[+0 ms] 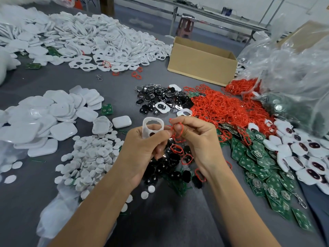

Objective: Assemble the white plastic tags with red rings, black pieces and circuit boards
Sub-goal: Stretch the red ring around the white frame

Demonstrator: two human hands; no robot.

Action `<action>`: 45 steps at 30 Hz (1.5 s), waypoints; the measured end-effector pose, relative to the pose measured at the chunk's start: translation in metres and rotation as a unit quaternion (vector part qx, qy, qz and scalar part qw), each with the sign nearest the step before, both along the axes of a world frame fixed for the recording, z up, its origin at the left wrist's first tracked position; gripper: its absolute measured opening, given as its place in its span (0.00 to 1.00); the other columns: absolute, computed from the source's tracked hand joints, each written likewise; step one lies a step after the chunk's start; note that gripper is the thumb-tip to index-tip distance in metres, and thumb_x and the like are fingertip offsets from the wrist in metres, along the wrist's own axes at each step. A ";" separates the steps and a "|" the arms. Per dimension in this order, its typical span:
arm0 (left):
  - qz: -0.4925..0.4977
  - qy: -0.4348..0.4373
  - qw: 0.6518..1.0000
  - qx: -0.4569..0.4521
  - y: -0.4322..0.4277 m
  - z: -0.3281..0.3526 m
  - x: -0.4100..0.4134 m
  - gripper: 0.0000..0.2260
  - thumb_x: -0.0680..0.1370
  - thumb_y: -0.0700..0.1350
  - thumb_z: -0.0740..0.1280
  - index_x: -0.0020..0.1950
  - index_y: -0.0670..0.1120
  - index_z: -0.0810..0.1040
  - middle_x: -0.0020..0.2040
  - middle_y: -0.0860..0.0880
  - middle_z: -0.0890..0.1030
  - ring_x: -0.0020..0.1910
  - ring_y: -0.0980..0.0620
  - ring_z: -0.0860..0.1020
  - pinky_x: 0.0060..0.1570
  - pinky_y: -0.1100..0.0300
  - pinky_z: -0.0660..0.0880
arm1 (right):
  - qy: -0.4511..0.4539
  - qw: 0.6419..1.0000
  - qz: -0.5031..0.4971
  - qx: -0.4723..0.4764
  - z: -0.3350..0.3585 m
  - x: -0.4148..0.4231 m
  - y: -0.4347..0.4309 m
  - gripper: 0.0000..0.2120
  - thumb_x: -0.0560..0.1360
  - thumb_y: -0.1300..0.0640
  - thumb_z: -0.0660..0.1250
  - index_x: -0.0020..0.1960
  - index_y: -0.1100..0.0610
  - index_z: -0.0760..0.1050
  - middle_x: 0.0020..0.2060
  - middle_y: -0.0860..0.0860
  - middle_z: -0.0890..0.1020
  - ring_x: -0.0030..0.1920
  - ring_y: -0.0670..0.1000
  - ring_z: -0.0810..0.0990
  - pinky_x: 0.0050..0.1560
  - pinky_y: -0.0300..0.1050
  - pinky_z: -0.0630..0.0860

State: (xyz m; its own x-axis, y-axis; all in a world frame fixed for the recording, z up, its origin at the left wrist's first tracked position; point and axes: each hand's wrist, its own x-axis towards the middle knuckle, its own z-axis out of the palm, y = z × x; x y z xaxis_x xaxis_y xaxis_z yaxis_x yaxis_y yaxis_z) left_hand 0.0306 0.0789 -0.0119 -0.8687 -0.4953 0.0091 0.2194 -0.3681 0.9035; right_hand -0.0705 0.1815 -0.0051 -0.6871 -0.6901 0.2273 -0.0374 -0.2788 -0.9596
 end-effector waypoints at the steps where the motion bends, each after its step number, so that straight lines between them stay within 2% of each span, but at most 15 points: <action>1: -0.001 -0.006 1.000 0.005 0.000 -0.001 0.000 0.12 0.76 0.32 0.66 0.35 0.44 0.80 0.26 0.49 0.69 0.23 0.57 0.65 0.23 0.66 0.63 | 0.005 1.000 -0.001 0.000 0.000 0.000 0.000 0.06 0.66 0.56 0.73 0.43 0.53 0.85 0.36 0.54 0.85 0.39 0.50 0.83 0.41 0.36 0.76; 5: -0.003 -0.039 0.999 -0.001 -0.002 -0.005 -0.001 0.04 0.76 0.34 0.67 0.42 0.39 0.77 0.27 0.50 0.71 0.24 0.56 0.66 0.23 0.66 0.64 | 0.043 0.999 -0.026 0.015 0.002 0.002 -0.001 0.07 0.72 0.67 0.69 0.43 0.56 0.84 0.37 0.53 0.85 0.39 0.49 0.83 0.42 0.37 0.77; 8: -0.014 -0.085 0.996 -0.019 -0.001 -0.009 -0.004 0.05 0.78 0.39 0.68 0.42 0.45 0.76 0.30 0.50 0.74 0.26 0.56 0.68 0.26 0.66 0.67 | 0.117 0.986 -0.097 0.062 0.007 0.003 0.000 0.07 0.76 0.70 0.65 0.46 0.61 0.79 0.37 0.53 0.85 0.38 0.50 0.83 0.41 0.44 0.79; 10: -0.020 -0.117 0.993 0.008 0.000 -0.010 -0.008 0.04 0.79 0.39 0.65 0.46 0.47 0.73 0.32 0.50 0.75 0.27 0.56 0.70 0.28 0.64 0.68 | 0.233 0.953 -0.157 0.114 0.009 0.003 0.001 0.08 0.76 0.70 0.65 0.47 0.60 0.80 0.37 0.53 0.84 0.37 0.52 0.82 0.41 0.51 0.79; 13: -0.033 -0.116 0.991 0.056 0.001 -0.009 -0.012 0.09 0.75 0.35 0.63 0.48 0.47 0.67 0.33 0.48 0.77 0.27 0.55 0.70 0.26 0.63 0.67 | 0.437 0.865 -0.202 0.142 0.011 0.004 0.000 0.10 0.74 0.72 0.66 0.46 0.60 0.83 0.40 0.51 0.84 0.39 0.49 0.81 0.43 0.43 0.77; 15: -0.054 -0.101 0.993 0.030 0.002 -0.009 -0.010 0.13 0.68 0.37 0.65 0.49 0.46 0.66 0.33 0.48 0.76 0.27 0.55 0.71 0.26 0.64 0.67 | 0.499 0.831 -0.201 0.142 0.008 0.006 -0.001 0.08 0.73 0.70 0.69 0.47 0.61 0.83 0.40 0.53 0.85 0.39 0.51 0.82 0.42 0.41 0.76; 18: -0.070 -0.092 0.993 -0.009 0.005 -0.010 -0.008 0.12 0.67 0.43 0.64 0.49 0.46 0.66 0.32 0.52 0.76 0.28 0.55 0.71 0.30 0.61 0.67 | 0.502 0.822 -0.218 0.157 0.002 0.008 -0.001 0.05 0.73 0.66 0.70 0.47 0.61 0.83 0.39 0.54 0.85 0.39 0.54 0.83 0.41 0.45 0.76; 21: -0.054 -0.079 0.995 -0.004 0.007 -0.008 -0.008 0.06 0.81 0.47 0.60 0.48 0.45 0.68 0.33 0.51 0.76 0.28 0.55 0.71 0.31 0.60 0.67 | 0.508 0.815 -0.238 0.144 0.000 0.007 -0.001 0.04 0.72 0.67 0.70 0.44 0.61 0.83 0.38 0.53 0.84 0.38 0.52 0.82 0.40 0.45 0.76; 24: -0.034 -0.061 0.997 0.013 0.008 -0.006 -0.007 0.16 0.84 0.50 0.52 0.48 0.43 0.74 0.35 0.48 0.77 0.29 0.54 0.74 0.30 0.61 0.71 | 0.480 0.837 -0.228 0.129 0.003 0.007 -0.001 0.05 0.72 0.69 0.70 0.44 0.61 0.82 0.37 0.51 0.84 0.37 0.46 0.79 0.40 0.37 0.75; 27: -0.019 -0.050 0.998 0.043 0.005 -0.005 -0.006 0.16 0.84 0.47 0.53 0.47 0.42 0.77 0.36 0.47 0.78 0.31 0.54 0.76 0.31 0.61 0.75 | 0.442 0.860 -0.218 0.131 0.005 0.008 -0.001 0.05 0.73 0.69 0.69 0.44 0.62 0.81 0.37 0.50 0.83 0.37 0.46 0.79 0.41 0.36 0.75; 31: 0.007 -0.057 0.998 0.002 0.001 -0.008 -0.007 0.02 0.80 0.41 0.65 0.49 0.45 0.76 0.37 0.50 0.76 0.32 0.55 0.77 0.35 0.60 0.78 | 0.416 0.868 -0.245 0.115 0.012 0.006 0.000 0.07 0.74 0.70 0.67 0.43 0.61 0.80 0.36 0.48 0.81 0.37 0.47 0.80 0.41 0.41 0.76; 36: 0.040 -0.050 0.997 -0.044 0.007 -0.010 -0.004 0.15 0.76 0.36 0.70 0.55 0.48 0.67 0.37 0.49 0.81 0.30 0.50 0.80 0.35 0.58 0.80 | 0.475 0.843 -0.214 0.137 0.012 0.011 -0.001 0.05 0.72 0.70 0.69 0.42 0.62 0.81 0.37 0.51 0.82 0.37 0.49 0.78 0.39 0.43 0.74; 39: 0.032 -0.051 0.997 -0.047 0.009 -0.007 -0.004 0.17 0.77 0.32 0.68 0.62 0.44 0.71 0.46 0.44 0.81 0.32 0.51 0.82 0.35 0.60 0.81 | 0.491 0.832 -0.207 0.155 0.007 0.009 -0.001 0.05 0.72 0.69 0.69 0.43 0.62 0.82 0.37 0.52 0.82 0.37 0.52 0.79 0.38 0.48 0.75; 42: 0.000 -0.045 0.997 -0.058 0.012 -0.006 -0.004 0.15 0.76 0.30 0.67 0.61 0.40 0.76 0.51 0.40 0.81 0.38 0.51 0.83 0.40 0.58 0.82 | 0.508 0.817 -0.214 0.166 0.003 0.007 -0.001 0.04 0.72 0.68 0.69 0.43 0.62 0.82 0.39 0.54 0.82 0.39 0.55 0.79 0.39 0.51 0.76; 45: 0.000 -0.038 0.999 -0.017 0.014 -0.007 -0.005 0.14 0.76 0.29 0.67 0.60 0.40 0.74 0.49 0.43 0.81 0.39 0.55 0.83 0.39 0.61 0.81 | 0.518 0.810 -0.217 0.171 -0.002 0.007 -0.003 0.04 0.73 0.67 0.69 0.43 0.62 0.82 0.39 0.54 0.81 0.40 0.56 0.79 0.39 0.51 0.76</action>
State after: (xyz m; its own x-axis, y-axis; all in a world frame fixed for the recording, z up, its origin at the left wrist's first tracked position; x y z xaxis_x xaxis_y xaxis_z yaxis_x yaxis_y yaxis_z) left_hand 0.0259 0.0933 -0.0186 -0.8671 -0.4966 -0.0390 0.1509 -0.3364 0.9296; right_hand -0.0631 0.1790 -0.0067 -0.4448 -0.5792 0.6832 -0.8947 0.2516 -0.3692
